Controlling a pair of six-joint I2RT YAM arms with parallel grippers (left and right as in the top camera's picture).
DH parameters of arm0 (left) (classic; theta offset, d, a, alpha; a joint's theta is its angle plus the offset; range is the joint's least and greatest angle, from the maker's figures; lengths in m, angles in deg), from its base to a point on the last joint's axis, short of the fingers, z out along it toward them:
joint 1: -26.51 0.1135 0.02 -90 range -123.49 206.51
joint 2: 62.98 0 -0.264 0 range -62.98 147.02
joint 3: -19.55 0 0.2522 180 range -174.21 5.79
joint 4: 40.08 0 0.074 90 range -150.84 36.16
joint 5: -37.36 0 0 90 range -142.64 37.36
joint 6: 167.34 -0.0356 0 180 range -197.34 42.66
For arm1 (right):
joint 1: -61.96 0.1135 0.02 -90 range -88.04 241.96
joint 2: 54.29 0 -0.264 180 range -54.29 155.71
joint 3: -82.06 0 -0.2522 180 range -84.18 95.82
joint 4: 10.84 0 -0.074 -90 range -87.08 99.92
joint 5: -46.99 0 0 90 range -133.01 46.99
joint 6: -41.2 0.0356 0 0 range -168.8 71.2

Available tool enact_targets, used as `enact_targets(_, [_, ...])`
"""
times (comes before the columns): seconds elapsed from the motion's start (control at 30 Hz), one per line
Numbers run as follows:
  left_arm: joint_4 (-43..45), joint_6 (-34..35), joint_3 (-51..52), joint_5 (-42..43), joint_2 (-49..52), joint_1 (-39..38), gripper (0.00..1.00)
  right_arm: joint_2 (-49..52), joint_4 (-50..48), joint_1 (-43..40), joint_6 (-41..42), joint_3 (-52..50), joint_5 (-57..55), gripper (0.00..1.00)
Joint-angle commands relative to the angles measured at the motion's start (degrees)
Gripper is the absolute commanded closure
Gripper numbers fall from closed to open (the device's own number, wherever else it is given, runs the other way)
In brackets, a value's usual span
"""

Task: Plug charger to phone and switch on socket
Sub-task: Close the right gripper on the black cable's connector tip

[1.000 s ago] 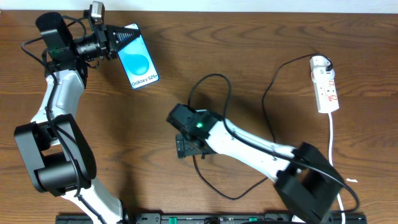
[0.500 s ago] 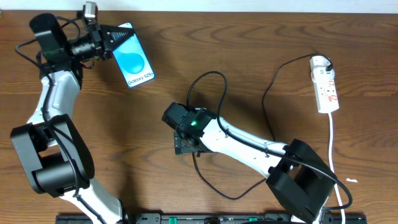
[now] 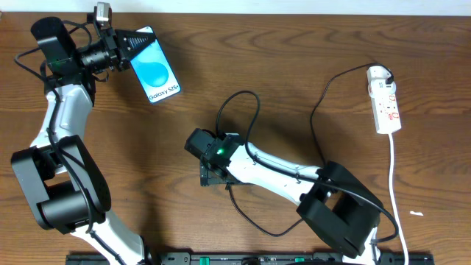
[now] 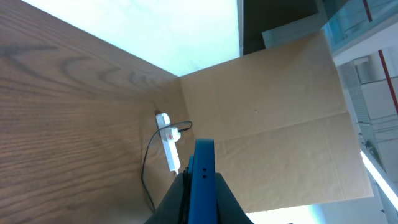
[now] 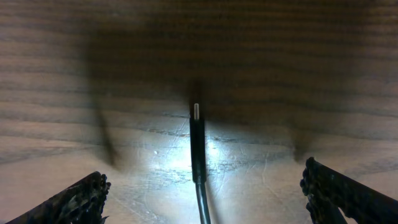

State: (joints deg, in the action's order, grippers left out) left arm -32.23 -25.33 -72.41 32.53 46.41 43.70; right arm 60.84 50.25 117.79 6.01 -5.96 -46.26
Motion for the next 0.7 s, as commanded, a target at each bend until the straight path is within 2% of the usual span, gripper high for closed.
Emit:
enact_targets(0.0, [0.35, -0.92, 0.35, 0.76, -1.68, 0.11, 0.93, -0.02, 0.0, 0.09, 0.94, 0.85, -1.16, 0.03])
enact_targets(0.23, [0.35, -0.92, 0.35, 0.76, -1.68, 0.11, 0.93, 0.2, 0.02, 0.07, 1.88, 0.85, -3.82, 0.11])
enact_targets(0.43, [0.35, -0.92, 0.35, 0.76, -1.68, 0.11, 0.92, 0.31, 0.0, 0.02, 1.97, 0.85, -3.89, 0.39])
enact_targets(0.5, [0.35, -0.92, 0.35, 0.76, -1.68, 0.11, 0.93, 0.31, 0.0, 0.02, 1.99, 0.83, -3.89, 0.44])
enact_targets(0.67, [0.35, -0.92, 0.35, 0.76, -1.68, 0.11, 0.92, 0.39, 0.02, 0.02, 1.97, 0.72, -3.72, 0.45])
